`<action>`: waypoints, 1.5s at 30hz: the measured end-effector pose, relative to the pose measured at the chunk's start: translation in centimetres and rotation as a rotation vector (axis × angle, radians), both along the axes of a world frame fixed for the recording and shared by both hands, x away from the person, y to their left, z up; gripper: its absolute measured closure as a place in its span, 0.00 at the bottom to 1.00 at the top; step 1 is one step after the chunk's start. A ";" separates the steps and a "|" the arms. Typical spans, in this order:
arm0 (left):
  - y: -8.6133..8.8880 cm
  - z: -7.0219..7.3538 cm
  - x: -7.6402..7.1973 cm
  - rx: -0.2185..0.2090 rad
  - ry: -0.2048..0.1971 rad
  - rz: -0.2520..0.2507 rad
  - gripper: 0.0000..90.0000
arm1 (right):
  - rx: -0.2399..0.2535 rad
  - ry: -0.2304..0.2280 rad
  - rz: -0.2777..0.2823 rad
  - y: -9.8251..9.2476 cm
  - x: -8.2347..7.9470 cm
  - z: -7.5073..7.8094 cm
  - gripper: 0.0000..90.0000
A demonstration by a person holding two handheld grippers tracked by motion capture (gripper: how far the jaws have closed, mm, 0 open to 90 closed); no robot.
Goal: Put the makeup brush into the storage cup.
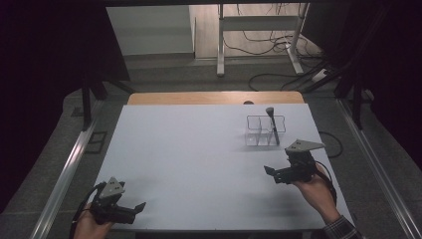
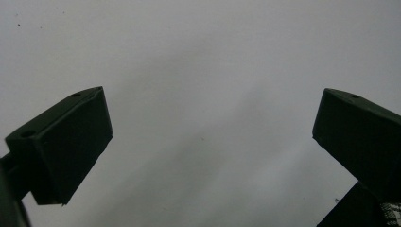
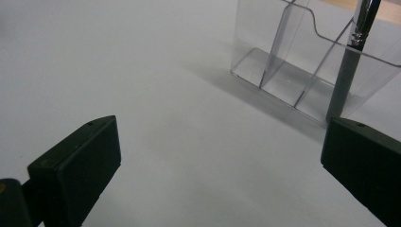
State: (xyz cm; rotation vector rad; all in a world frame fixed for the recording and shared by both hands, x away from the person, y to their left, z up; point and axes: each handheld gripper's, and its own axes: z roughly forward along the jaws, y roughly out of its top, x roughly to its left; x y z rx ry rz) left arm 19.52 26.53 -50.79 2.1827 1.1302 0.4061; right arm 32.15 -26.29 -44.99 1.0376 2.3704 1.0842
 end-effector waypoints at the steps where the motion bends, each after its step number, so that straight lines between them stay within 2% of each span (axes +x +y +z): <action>1: 0.0 0.0 0.0 0.000 0.000 0.000 0.00 | -0.001 0.001 -0.001 -0.1 -0.1 0.0 0.00; 31: 0.0 0.0 0.0 0.001 0.001 0.000 0.00 | -0.055 0.016 -0.030 -2.6 -2.2 -1.1 0.00; 45: 0.0 0.0 0.0 0.000 0.001 0.001 0.00 | -0.046 0.016 -0.057 -3.6 -3.1 -1.4 0.00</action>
